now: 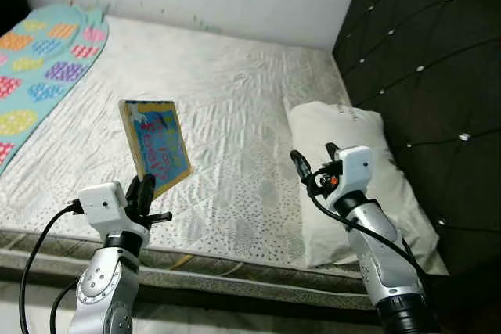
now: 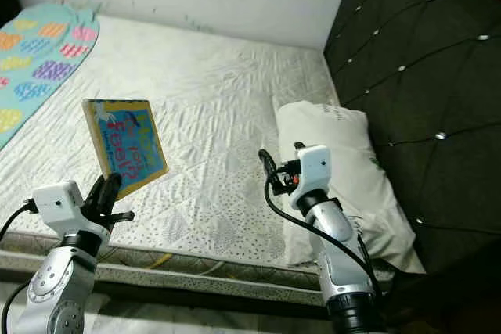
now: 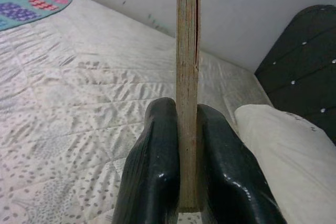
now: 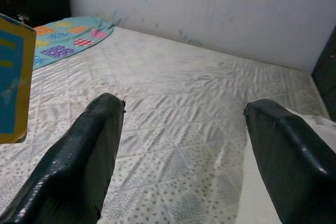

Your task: Clean up the room

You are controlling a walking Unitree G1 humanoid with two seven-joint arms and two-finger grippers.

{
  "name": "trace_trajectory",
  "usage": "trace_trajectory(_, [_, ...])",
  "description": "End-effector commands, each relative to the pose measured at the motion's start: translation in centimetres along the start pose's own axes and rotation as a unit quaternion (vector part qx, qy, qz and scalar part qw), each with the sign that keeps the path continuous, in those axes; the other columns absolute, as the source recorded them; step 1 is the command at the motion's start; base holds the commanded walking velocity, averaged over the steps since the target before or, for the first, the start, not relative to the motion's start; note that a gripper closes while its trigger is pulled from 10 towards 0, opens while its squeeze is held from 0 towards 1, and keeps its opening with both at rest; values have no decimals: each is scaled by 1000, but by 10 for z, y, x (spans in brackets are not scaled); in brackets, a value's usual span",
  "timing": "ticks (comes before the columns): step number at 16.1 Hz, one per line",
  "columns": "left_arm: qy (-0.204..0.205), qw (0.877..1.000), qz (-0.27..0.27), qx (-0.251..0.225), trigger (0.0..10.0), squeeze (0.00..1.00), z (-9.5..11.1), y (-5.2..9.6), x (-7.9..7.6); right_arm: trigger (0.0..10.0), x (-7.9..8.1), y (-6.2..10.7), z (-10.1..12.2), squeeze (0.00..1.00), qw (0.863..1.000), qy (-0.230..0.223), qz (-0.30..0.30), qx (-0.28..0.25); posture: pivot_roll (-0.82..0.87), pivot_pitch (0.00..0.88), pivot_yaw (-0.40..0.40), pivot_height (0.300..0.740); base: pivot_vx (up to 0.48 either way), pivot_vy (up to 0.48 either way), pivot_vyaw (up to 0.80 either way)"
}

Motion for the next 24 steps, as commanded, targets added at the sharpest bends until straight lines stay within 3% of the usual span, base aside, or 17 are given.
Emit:
trace_trajectory(1, [1,1000,-3,-25,10000,0,13,-3,-4,10000,0,-1,3,0,1000,11,7,6,-28,0,-95,740,0,0,0])
trace_trajectory(5, [-1,999,22,-29,10000,0,13,0,0,10000,7,-5,-8,0,998,18,30,42,13,0,-156,740,0,0,0])
trace_trajectory(6, [-1,998,52,-24,10000,0,9,8,10,10000,17,-11,-23,0,993,28,61,96,26,0,-186,740,0,0,0])
trace_trajectory(7, [-1,998,67,-19,10000,0,5,13,15,10000,23,-14,-26,0,990,34,79,114,28,0,-196,740,0,0,0])
trace_trajectory(11, [-2,997,80,-19,10000,0,4,17,18,10000,23,-27,-14,0,991,42,87,91,39,0,-200,740,0,0,0])
trace_trajectory(13, [-11,998,48,-33,10000,0,13,-1,12,10000,18,-30,9,0,998,30,53,14,8,0,-138,740,0,0,0])
trace_trajectory(16, [-15,999,2,-40,10000,0,20,-23,0,10000,-1,-20,20,0,999,24,-9,-33,-47,0,-51,740,0,0,0])
trace_trajectory(21, [-14,998,-35,-41,10000,0,21,-40,-13,10000,-28,-4,47,0,991,35,-74,-104,-108,0,28,740,0,0,0])
trace_trajectory(22, [-13,997,-55,-45,10000,0,23,-49,-21,10000,-39,2,52,0,987,37,-103,-118,-130,0,61,740,0,0,0])
trace_trajectory(24, [-17,996,-70,-55,10000,0,30,-58,-30,10000,-40,5,52,0,985,38,-112,-124,-140,0,85,740,0,0,0])
Point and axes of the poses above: a point about 5 cm out from each wrist's last joint towards the gripper, its own y axis pointing back from the gripper into the wrist, its own z axis along the axis of the wrist's last joint, x = y × z, the point moved 2 cm from there along -y, pointing out of the wrist towards the gripper, and after that the axes turned 14 degrees about -y, right-handed, at the moved point
